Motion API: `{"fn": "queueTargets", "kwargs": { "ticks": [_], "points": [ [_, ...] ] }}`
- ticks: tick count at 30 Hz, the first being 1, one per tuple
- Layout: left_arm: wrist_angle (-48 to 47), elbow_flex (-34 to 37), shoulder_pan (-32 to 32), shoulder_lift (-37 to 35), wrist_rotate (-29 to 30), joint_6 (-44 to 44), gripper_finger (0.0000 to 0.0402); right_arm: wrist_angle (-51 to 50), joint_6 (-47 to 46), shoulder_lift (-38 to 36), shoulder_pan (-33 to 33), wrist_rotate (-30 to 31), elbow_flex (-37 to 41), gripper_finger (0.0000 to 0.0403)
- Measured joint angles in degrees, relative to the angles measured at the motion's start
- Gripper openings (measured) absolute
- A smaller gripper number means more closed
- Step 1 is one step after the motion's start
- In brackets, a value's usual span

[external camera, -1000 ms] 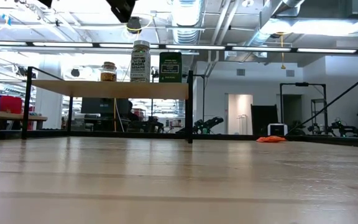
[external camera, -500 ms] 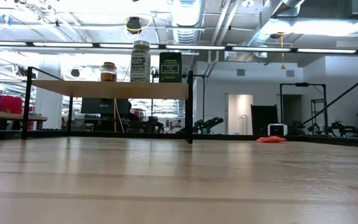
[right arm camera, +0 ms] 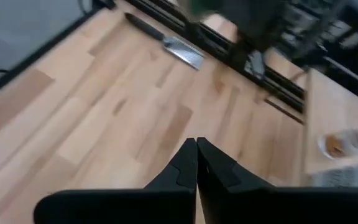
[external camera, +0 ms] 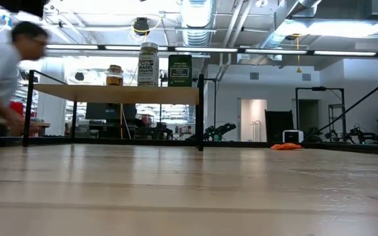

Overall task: Shelf spices
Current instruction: Put the green seasoning bottle on the shelf

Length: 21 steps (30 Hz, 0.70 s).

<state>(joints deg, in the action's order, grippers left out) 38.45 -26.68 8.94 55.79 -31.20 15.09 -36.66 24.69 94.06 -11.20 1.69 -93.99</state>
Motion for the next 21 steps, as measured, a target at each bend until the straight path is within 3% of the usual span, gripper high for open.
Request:
{"fn": "queueTargets", "kwargs": {
  "ticks": [4,8,13,17,21],
  "points": [
    [14.3,6.1,-0.1,-0.1,-1.3,-3.5,0.0171,7.1,0.7,0.0,-0.1,-1.4,4.7,0.0009],
    [18.9,8.3,0.0,1.5,-2.3,-6.5,0.0171,19.1,3.6,0.0,0.0,-5.5,9.8,0.0009],
    [19.6,7.8,0.1,6.1,-10.6,-8.6,0.0171,33.4,7.2,0.1,0.0,-6.2,14.7,0.0014],
    [20.4,7.7,0.1,10.7,-9.1,-8.3,0.0171,37.4,8.2,0.0,-0.8,-6.2,14.9,0.0046],
    [28.2,7.4,-0.1,16.1,-9.2,-8.9,0.0172,38.0,7.7,0.8,-2.1,-6.2,14.9,0.0102]
  ]
}}
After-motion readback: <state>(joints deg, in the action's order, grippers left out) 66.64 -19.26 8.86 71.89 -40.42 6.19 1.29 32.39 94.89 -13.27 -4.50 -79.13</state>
